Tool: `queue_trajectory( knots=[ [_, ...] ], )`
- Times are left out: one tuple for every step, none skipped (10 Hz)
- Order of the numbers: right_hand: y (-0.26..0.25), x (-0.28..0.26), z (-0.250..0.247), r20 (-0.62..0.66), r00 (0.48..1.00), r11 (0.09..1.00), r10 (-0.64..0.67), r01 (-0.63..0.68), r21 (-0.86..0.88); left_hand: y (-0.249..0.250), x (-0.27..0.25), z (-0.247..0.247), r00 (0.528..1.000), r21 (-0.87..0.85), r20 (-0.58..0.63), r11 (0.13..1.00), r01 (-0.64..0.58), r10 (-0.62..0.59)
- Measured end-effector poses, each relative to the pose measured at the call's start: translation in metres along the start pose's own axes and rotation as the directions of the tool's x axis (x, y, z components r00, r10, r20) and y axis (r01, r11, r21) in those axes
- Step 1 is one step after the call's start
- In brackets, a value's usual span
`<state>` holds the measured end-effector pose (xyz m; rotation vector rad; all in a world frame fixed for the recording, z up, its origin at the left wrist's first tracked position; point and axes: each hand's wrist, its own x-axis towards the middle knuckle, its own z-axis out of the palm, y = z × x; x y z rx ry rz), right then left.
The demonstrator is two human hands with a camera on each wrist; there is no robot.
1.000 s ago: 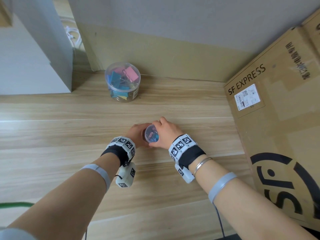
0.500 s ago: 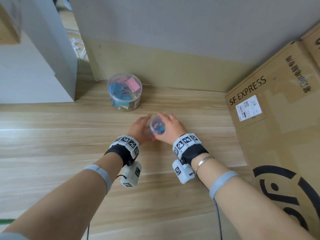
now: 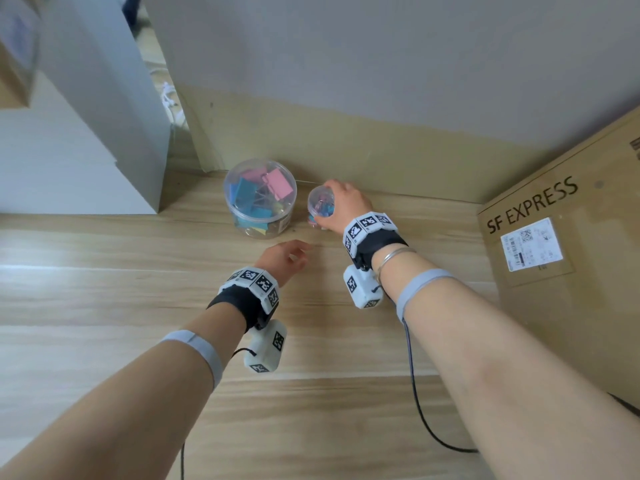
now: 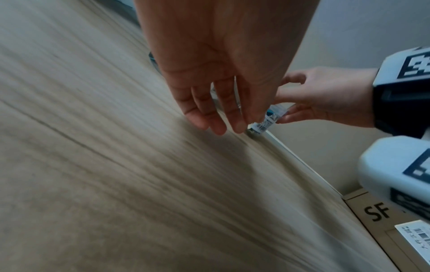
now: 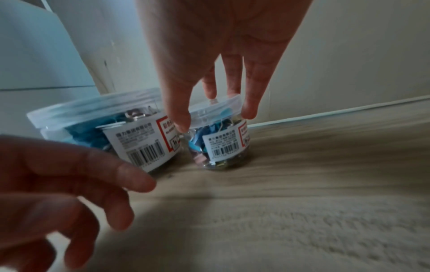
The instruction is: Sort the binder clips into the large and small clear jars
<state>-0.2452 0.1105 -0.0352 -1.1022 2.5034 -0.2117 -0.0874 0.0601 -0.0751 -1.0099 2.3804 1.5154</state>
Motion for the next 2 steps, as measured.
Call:
queue_trajectory(
  knots=[
    [0.0036,0.0011,0.0096,0.007,1.0,1.0,-0.002,0.002,0.016,-0.0034,0.0021,-0.0002,1.0,-0.024,0.004,1.0,0.015,-0.015],
    [0.0047,-0.0021,0.0121,-0.006,1.0,0.997,-0.001,0.001,0.073,-0.0018,0.0008,-0.0024,1.0,-0.036,-0.004,0.999,0.025,-0.025]
  ],
)
